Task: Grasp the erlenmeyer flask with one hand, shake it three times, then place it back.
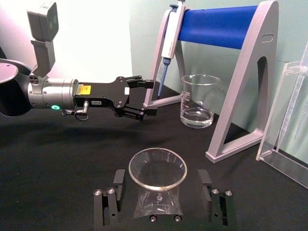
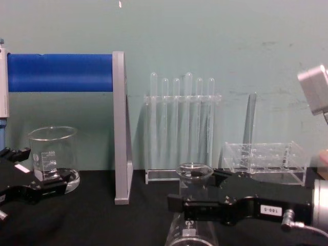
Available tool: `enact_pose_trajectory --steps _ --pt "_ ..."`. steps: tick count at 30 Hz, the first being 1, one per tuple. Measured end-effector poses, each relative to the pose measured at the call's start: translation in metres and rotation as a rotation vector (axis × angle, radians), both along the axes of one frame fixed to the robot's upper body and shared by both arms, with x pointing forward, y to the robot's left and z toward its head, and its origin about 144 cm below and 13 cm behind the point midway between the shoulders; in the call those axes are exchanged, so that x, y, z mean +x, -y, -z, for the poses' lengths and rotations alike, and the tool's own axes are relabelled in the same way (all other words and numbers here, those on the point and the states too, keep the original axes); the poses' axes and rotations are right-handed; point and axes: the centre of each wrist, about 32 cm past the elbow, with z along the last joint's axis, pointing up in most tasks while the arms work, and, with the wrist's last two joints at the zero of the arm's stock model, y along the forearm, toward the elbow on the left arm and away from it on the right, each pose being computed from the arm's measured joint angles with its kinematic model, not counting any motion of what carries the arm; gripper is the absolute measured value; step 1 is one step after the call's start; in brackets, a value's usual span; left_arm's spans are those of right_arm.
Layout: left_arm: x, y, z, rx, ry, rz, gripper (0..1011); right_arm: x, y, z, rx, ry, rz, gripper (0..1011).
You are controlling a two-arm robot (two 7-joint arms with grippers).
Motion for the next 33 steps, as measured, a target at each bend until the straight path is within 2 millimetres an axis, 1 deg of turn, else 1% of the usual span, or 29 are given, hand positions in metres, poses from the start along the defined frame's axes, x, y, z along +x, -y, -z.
enact_pose_trajectory --steps 2,6,7,8,9,11,12,14,15,19,33 --pt "0.0000 0.0000 0.0000 0.000 0.000 0.000 1001 0.0000 0.0000 0.0000 0.000 0.000 0.000 941" --pt "0.0000 0.0000 0.0000 0.000 0.000 0.000 1001 0.0000 0.0000 0.0000 0.000 0.000 0.000 836" --pt "0.0000 0.0000 0.0000 0.000 0.000 0.000 1001 0.0000 0.0000 0.0000 0.000 0.000 0.000 787" --pt "0.0000 0.0000 0.0000 0.000 0.000 0.000 1001 0.0000 0.0000 0.0000 0.000 0.000 0.000 787" --pt "0.0000 0.0000 0.0000 0.000 0.000 0.000 1001 0.0000 0.0000 0.0000 0.000 0.000 0.000 747" --pt "0.0000 0.0000 0.0000 0.000 0.000 0.000 1001 0.0000 0.0000 0.0000 0.000 0.000 0.000 710" --pt "0.0000 0.0000 0.0000 0.000 0.000 0.000 1001 0.0000 0.0000 0.0000 0.000 0.000 0.000 651" --pt "0.0000 0.0000 0.0000 0.000 0.000 0.000 1001 0.0000 0.0000 0.0000 0.000 0.000 0.000 612" --pt "0.0000 0.0000 0.0000 0.000 0.000 0.000 1001 0.0000 0.0000 0.0000 0.000 0.000 0.000 550" --pt "0.0000 0.0000 0.0000 0.000 0.000 0.000 1001 0.0000 0.0000 0.0000 0.000 0.000 0.000 457" --pt "0.0000 0.0000 0.0000 0.000 0.000 0.000 1001 0.0000 0.0000 0.0000 0.000 0.000 0.000 450"
